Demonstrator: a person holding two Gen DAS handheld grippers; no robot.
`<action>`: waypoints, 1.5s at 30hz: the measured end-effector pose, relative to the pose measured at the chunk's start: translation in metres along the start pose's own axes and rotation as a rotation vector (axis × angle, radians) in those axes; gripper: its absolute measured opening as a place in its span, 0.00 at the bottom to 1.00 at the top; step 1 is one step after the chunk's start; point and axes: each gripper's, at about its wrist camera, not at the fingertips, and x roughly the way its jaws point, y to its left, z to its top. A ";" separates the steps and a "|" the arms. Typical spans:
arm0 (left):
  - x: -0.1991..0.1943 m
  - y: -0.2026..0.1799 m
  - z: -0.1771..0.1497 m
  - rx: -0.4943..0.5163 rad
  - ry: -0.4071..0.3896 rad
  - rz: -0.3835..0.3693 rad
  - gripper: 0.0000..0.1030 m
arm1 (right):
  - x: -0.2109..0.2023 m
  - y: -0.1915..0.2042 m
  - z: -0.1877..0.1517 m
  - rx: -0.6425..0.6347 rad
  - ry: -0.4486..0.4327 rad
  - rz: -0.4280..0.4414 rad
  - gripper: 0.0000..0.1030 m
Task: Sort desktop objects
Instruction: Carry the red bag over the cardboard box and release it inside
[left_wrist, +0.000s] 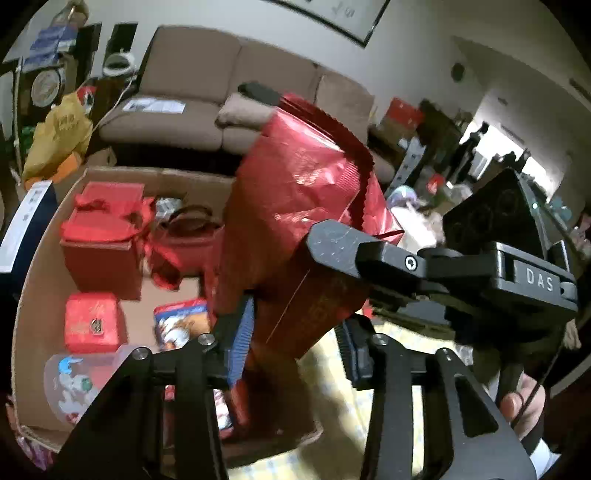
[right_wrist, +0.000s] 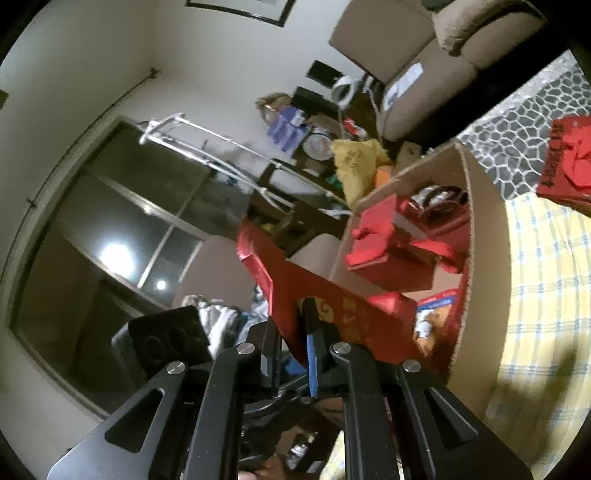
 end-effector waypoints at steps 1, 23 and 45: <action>0.001 0.005 -0.001 -0.008 0.021 0.006 0.40 | 0.002 -0.004 -0.001 0.005 0.003 -0.021 0.11; 0.015 -0.014 -0.011 0.072 0.023 0.098 0.41 | -0.006 -0.005 -0.003 -0.045 -0.030 -0.117 0.11; 0.043 0.005 -0.014 -0.009 0.119 0.003 0.28 | 0.007 -0.028 -0.014 -0.034 0.006 -0.240 0.19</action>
